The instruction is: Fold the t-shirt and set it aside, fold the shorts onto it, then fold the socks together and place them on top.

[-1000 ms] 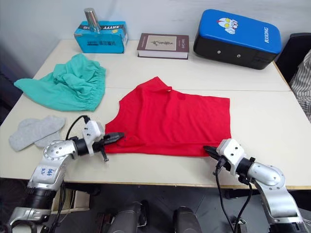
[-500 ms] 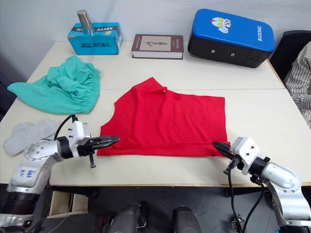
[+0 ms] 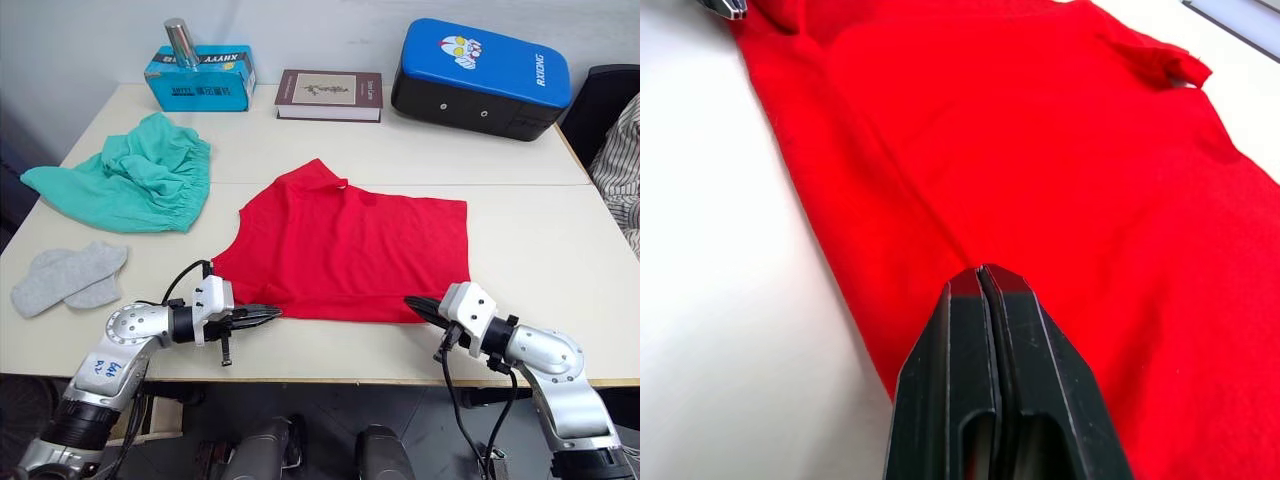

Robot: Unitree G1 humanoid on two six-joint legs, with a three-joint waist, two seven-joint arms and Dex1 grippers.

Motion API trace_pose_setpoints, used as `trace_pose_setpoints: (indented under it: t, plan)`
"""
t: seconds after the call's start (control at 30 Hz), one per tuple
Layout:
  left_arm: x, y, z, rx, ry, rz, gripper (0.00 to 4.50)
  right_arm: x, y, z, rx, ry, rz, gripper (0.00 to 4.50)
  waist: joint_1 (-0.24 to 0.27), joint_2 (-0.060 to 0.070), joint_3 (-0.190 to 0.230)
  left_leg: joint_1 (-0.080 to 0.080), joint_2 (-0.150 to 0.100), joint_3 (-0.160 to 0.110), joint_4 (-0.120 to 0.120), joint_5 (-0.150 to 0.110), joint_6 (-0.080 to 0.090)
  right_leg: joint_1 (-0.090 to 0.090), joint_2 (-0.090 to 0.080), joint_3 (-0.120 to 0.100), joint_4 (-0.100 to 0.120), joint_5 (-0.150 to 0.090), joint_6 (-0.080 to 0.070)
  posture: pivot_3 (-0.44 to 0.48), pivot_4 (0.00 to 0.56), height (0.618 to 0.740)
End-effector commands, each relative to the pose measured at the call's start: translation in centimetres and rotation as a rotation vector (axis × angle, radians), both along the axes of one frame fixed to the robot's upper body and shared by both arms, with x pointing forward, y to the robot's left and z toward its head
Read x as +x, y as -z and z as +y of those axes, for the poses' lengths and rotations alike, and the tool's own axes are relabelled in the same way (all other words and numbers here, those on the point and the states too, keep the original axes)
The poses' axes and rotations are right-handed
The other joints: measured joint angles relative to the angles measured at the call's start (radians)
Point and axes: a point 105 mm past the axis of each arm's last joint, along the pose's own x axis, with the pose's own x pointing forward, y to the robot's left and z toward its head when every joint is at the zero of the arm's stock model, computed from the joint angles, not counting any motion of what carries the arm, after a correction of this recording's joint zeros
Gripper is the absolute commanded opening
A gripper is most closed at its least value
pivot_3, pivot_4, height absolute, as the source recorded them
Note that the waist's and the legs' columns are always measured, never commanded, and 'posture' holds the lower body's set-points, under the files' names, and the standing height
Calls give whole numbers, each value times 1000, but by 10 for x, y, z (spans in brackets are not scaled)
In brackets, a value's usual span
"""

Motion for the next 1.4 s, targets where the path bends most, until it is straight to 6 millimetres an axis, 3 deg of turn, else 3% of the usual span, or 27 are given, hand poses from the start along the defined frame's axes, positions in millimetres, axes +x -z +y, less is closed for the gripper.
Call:
trace_pose_setpoints:
  t: [0.03, 0.3, 0.5, 0.7, 0.87, 0.97, 1.07, 1.17, 1.27, 1.4]
  plan:
    - [3, -1, 4, 39, -19, -32, 24, -2, -4, 0, -1, -8, -15, 0, 0, 0, 0, 0, 0, 0, 0, 0, 0, 0, 0, 0, 0, 0, 0, 0, 150, 740]
    - [27, -1, 21, 136, -111, -103, 24, 1, -1, 1, 6, -4, -11, 0, 1, 0, 0, 0, 0, 0, 0, -1, 2, 0, 0, 0, -1, 0, 0, 0, 150, 740]
    - [34, -3, 19, 156, -105, -129, 24, 2, 2, 2, 15, -2, -11, 0, -1, 0, 0, 0, 0, 0, 0, 0, 1, 0, 0, 0, 0, 0, 0, 0, 150, 740]
    - [51, -17, 15, 119, -161, -199, 24, 2, 6, 0, 10, 1, -1, 0, 2, 0, 0, 0, 0, 0, 1, 0, 0, 0, 0, 0, 0, 0, 0, 0, 150, 740]
    - [68, -31, 24, 91, -267, -264, 24, 15, 9, -23, -65, 126, -35, 0, 2, -1, 0, 0, 0, 0, 1, 0, 0, 0, 0, 0, 0, 0, 0, 0, 150, 740]
    - [56, -33, 34, 62, -267, -231, 24, 23, 17, -55, -163, 266, -22, 0, -5, 0, 0, 0, 0, 1, 1, 0, 0, 0, 0, 0, 0, 0, 0, 0, 150, 740]
    - [31, -25, 41, 51, -241, -175, 24, 24, 12, -87, -175, 383, -51, 0, -6, 0, 0, 1, 0, 1, 0, 1, -2, 0, 0, 0, 1, 0, 0, 0, 150, 740]
    - [9, -15, 44, 52, -248, -140, 24, 17, 6, -99, -156, 386, -85, 0, -1, -1, 0, 1, 1, 1, -1, 0, -3, 0, 0, 0, 0, 0, 0, 0, 150, 740]
    - [-3, -20, 36, -26, -247, -148, 24, 10, -3, -92, -74, 347, -129, 0, 3, -1, 1, 1, 1, 0, -1, 0, -2, 0, 0, 0, 0, 0, 0, 0, 150, 740]
    - [-11, -19, 24, -75, -229, -143, 24, -1, -6, -45, 45, 209, -134, 0, 1, -1, 1, 0, 1, 0, 0, -2, 6, 1, 0, 0, -2, 0, 0, 0, 150, 740]
